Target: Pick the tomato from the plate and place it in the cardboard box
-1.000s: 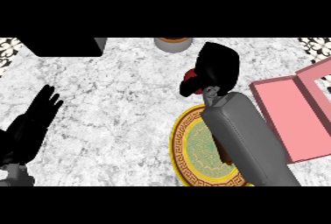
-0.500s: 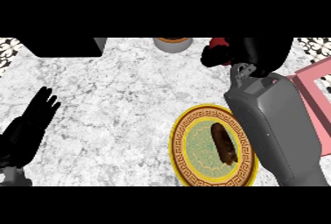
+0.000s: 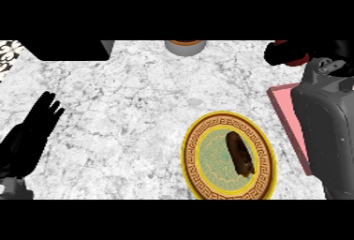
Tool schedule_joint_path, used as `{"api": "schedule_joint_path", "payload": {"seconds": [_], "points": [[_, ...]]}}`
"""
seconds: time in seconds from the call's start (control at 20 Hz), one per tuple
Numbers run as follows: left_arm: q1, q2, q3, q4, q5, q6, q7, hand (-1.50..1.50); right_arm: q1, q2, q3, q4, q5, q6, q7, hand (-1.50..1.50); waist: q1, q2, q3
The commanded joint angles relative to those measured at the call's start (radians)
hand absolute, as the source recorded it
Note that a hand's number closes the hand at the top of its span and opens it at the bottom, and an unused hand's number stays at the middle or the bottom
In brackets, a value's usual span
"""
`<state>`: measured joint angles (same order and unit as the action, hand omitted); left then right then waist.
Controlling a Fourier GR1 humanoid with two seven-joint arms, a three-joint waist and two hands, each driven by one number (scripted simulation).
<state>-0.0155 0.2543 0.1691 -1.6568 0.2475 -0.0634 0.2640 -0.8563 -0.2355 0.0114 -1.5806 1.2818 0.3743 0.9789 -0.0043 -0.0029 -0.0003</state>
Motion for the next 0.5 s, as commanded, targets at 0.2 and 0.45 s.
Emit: {"api": "schedule_joint_path", "payload": {"seconds": [0.2,0.45], "points": [[-0.016,0.039,0.066,-0.003,0.062,-0.055,0.024,0.00,0.150,-0.086,-0.086,-0.035,-0.008,-0.041,-0.089,1.50,0.006,0.002,0.000],[-0.049,-0.027,-0.008,-0.028,-0.026,0.027,0.067,0.00,0.219,-0.076,-0.108,0.011,-0.025,-0.137,-0.158,1.50,0.006,0.003,0.000]]}}
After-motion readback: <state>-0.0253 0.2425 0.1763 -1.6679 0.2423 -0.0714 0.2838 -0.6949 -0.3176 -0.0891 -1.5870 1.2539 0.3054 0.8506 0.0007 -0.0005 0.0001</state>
